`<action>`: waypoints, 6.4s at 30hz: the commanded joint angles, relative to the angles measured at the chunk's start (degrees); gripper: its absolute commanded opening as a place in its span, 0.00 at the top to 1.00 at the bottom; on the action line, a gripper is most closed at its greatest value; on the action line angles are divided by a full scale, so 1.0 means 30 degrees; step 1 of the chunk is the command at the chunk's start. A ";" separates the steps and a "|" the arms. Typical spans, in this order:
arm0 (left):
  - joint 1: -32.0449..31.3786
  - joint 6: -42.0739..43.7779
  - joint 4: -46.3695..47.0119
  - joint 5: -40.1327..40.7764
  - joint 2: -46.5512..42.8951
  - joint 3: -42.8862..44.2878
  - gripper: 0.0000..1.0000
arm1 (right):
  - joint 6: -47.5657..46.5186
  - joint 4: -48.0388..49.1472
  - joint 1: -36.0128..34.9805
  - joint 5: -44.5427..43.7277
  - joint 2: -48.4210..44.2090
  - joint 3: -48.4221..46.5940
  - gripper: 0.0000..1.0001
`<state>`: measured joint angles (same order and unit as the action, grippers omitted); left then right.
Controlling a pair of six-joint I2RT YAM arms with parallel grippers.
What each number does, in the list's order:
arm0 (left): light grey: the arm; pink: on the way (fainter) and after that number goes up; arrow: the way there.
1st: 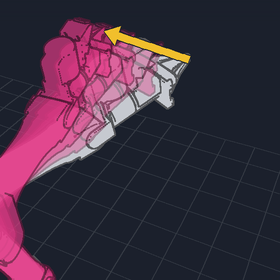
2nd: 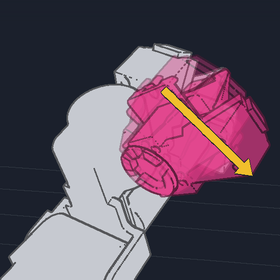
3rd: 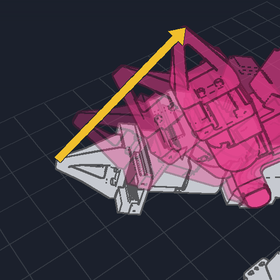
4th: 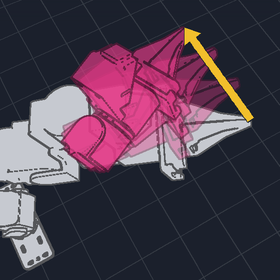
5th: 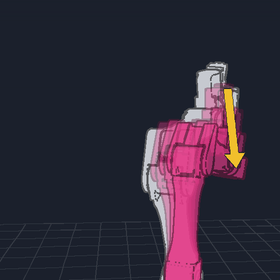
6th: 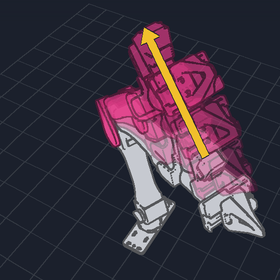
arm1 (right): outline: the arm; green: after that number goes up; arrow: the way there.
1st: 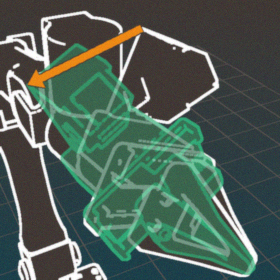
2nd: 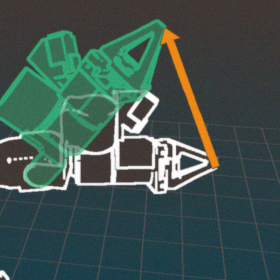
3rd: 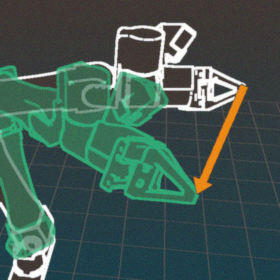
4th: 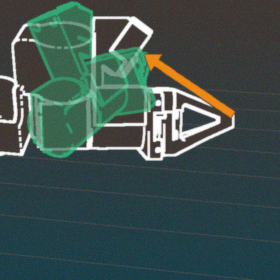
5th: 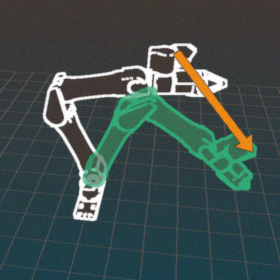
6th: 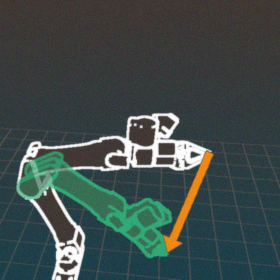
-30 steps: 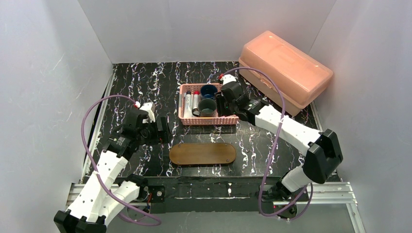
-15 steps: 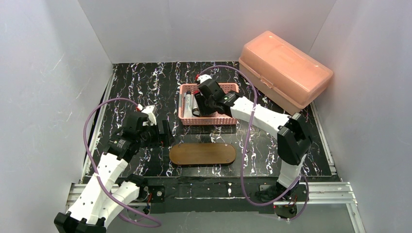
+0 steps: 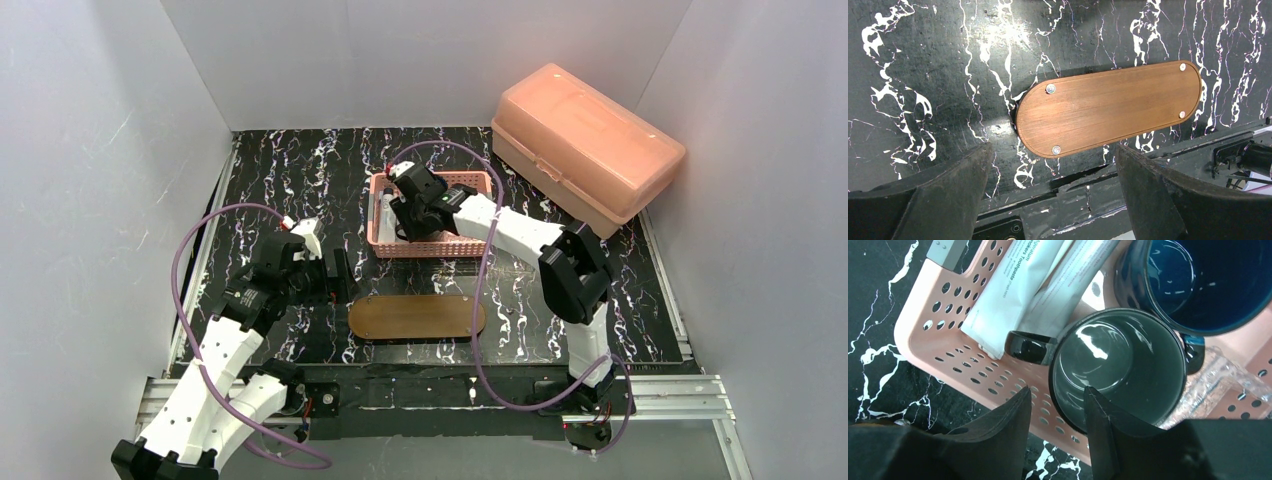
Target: Prepare toiletry sets of a toothbrush and toothpaste on the tray
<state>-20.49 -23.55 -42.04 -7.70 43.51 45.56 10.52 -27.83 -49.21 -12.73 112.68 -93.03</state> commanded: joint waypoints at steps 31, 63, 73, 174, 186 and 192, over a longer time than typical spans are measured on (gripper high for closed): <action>-0.0084 0.0233 -0.0136 0.0188 -0.0512 -0.0070 0.06 | -0.1671 -0.1770 -0.0003 -0.0902 0.1581 -0.3894 0.99; -0.0055 -0.0560 -0.1012 0.4518 -0.3248 0.0149 0.03 | -0.0391 -0.4712 -0.3257 -0.1576 -0.2808 -0.5250 0.99; -0.0055 -0.1881 -0.2187 0.9451 -0.5618 0.0387 0.02 | 0.0669 -0.4288 -0.6184 -0.1520 -0.3488 -0.3221 0.99; -0.0065 -0.3400 -0.3124 1.3250 -0.9793 0.0155 0.02 | 0.3216 -0.2296 -1.0022 0.1099 0.1306 -0.2944 0.65; -0.0065 -0.3426 -0.3103 1.3236 -0.9669 0.0139 0.02 | 0.3377 -0.2060 -1.0081 -0.0356 -0.0275 -0.2570 0.55; -0.0069 -0.3427 -0.3121 1.3152 -0.9643 0.0164 0.02 | 0.3183 -0.2118 -1.0081 -0.1504 -0.1695 -0.2073 0.53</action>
<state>-20.49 -33.52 -51.05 30.89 14.50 45.47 19.79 -35.86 -79.15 -13.47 114.06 -99.50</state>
